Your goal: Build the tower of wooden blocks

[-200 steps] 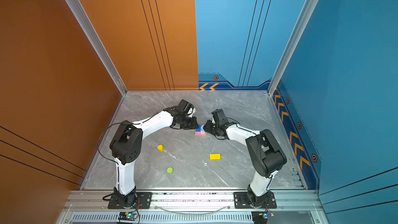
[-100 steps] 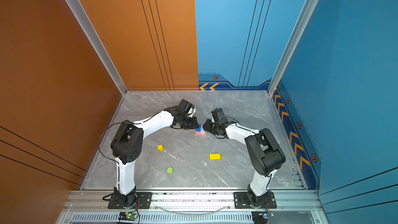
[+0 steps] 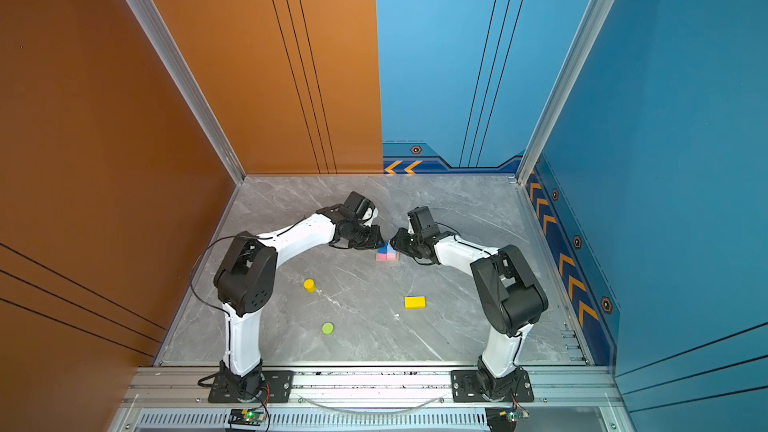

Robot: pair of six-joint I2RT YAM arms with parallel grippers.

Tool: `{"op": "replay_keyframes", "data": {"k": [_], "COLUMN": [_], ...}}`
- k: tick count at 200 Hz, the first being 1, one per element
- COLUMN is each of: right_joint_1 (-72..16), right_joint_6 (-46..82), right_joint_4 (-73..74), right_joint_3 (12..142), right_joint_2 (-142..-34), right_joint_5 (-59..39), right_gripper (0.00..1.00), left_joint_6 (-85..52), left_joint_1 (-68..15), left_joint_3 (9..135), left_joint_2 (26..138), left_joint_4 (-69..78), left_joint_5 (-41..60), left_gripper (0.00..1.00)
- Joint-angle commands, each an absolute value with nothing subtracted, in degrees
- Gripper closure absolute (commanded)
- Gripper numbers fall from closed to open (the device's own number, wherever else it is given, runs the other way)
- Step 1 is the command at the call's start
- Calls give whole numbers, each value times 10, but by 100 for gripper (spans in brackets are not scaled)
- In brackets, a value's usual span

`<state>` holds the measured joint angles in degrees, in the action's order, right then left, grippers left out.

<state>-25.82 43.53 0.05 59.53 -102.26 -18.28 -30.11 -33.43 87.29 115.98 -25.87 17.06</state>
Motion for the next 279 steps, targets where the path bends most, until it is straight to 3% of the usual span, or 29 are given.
{"op": "replay_keyframes", "data": {"k": [1,128,194,245,261,279], "right_joint_1": [-255,-249,-242,-236,-235,-234], "right_joint_6": [427,418,398,373,362,345], "right_joint_4": [-6,-20,-64,-107,-123,-152], "right_joint_3": [613,617,640,690,712,743], "right_joint_2": [-1033,-1021,-984,-990,-1001,-1016], "right_joint_5": [-196,-194,-180,-179,-179,-180], "right_gripper": [66,62,56,62,71,85], "left_joint_6": [-306,-306,-307,-300,-292,-287], "left_joint_1": [-333,-332,-329,-320,-320,-321], "left_joint_3": [889,886,880,859,840,808], "left_joint_2": [1168,1163,1139,1090,1067,1040], "left_joint_4": [-258,-257,-258,-261,-263,-262], "left_joint_5": [182,182,176,162,154,146], "left_gripper": [69,65,55,54,58,80]}}
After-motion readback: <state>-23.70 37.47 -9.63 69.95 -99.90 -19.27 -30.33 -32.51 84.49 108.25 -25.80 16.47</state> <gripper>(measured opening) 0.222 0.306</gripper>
